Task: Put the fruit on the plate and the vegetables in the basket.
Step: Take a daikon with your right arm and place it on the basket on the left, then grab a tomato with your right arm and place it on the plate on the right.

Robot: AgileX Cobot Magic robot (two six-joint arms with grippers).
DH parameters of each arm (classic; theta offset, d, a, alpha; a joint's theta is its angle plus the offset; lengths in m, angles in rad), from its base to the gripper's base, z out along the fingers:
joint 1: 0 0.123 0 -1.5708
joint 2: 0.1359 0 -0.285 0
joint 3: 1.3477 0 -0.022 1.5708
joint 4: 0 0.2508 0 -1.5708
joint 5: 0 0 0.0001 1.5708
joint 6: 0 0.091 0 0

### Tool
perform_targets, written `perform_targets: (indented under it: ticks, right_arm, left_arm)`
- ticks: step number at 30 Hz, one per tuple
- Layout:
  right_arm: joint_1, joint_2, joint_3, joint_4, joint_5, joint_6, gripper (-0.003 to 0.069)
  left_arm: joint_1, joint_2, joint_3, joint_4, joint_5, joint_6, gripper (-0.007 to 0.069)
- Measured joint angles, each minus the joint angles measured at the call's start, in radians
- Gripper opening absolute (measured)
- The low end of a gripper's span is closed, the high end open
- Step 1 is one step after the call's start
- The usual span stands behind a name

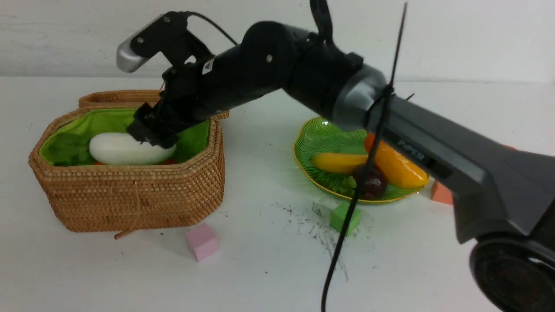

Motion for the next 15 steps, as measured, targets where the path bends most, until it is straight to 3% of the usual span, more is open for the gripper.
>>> perform_targets:
  ticks: [3, 4, 5, 8, 12, 15]
  right_arm:
    - [0.0, -0.127, -0.007, -0.289, 0.241, 0.233, 0.0523]
    - [0.0, -0.143, -0.007, -0.306, 0.257, 0.244, 0.0513]
    - [0.0, -0.197, -0.013, -0.441, 0.381, 0.314, 0.0425]
    - [-0.014, -0.284, -0.011, -0.626, 0.483, 0.399, 0.0244]
    - [-0.092, -0.39, 0.037, -0.695, 0.504, 0.477, 0.0013]
    - [-0.189, -0.475, 0.124, -0.692, 0.504, 0.553, -0.0016]
  left_arm:
    - [0.0, 0.0, 0.0, -0.072, -0.021, 0.072, 0.0004]
    - [0.0, 0.0, 0.0, -0.077, -0.021, 0.077, 0.0004]
    - [0.0, 0.0, 0.0, -0.12, -0.043, 0.118, 0.0004]
    - [0.0, 0.0, 0.0, -0.224, -0.089, 0.227, 0.0004]
    - [0.0, 0.0, 0.0, -0.405, -0.121, 0.4, 0.0004]
    - [0.0, 0.0, 0.0, -0.515, -0.125, 0.513, 0.0004]
